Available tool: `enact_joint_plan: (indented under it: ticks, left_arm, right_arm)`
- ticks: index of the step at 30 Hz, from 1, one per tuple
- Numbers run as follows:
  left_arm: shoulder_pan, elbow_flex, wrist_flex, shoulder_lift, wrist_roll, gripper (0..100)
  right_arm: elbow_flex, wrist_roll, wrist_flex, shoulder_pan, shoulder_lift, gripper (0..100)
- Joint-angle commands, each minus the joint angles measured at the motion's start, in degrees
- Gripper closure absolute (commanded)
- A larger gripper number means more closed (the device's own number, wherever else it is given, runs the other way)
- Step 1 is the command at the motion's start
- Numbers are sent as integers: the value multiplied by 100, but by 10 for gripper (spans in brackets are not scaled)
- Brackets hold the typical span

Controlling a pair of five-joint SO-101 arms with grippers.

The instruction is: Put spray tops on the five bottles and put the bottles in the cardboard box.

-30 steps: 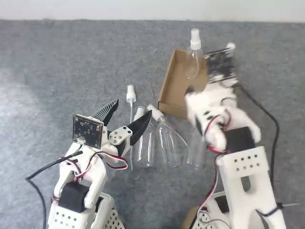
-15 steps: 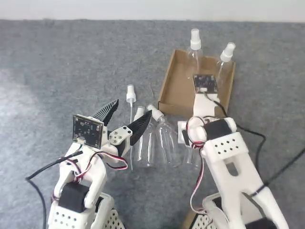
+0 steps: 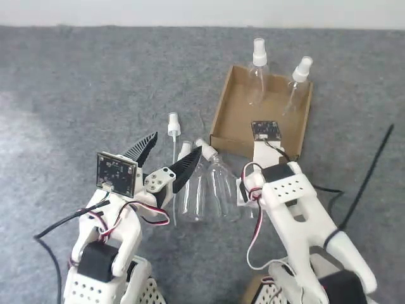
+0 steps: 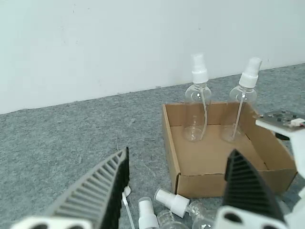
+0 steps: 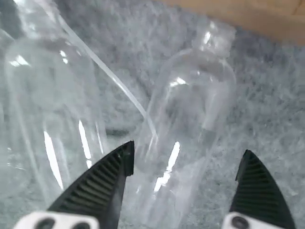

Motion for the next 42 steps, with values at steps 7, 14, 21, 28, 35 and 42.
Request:
enact_joint_plan:
  ticks: [7, 14, 21, 28, 35, 42]
  left_arm:
    - [18, -31, -149, -62, -26, 699]
    - [9, -31, -149, -62, -26, 699]
    - [-9, -31, -149, -62, -26, 699]
    - [-18, -31, -149, -53, -26, 699]
    - [-26, -84, -149, -35, -18, 699]
    - [-26, -971, 554, 123, -26, 699]
  right_arm:
    - [-9, -44, -22, 13, 180, 994]
    - [0, 422, 295, 13, 127, 993]
    - [0, 1046, 1358, 356, -1297, 993]
    - [-1073, 1820, 3477, 1244, -2879, 993]
    - [-1996, 2936, 3943, 3213, -2897, 993]
    - [-1960, 3974, 2879, 5156, -1807, 993]
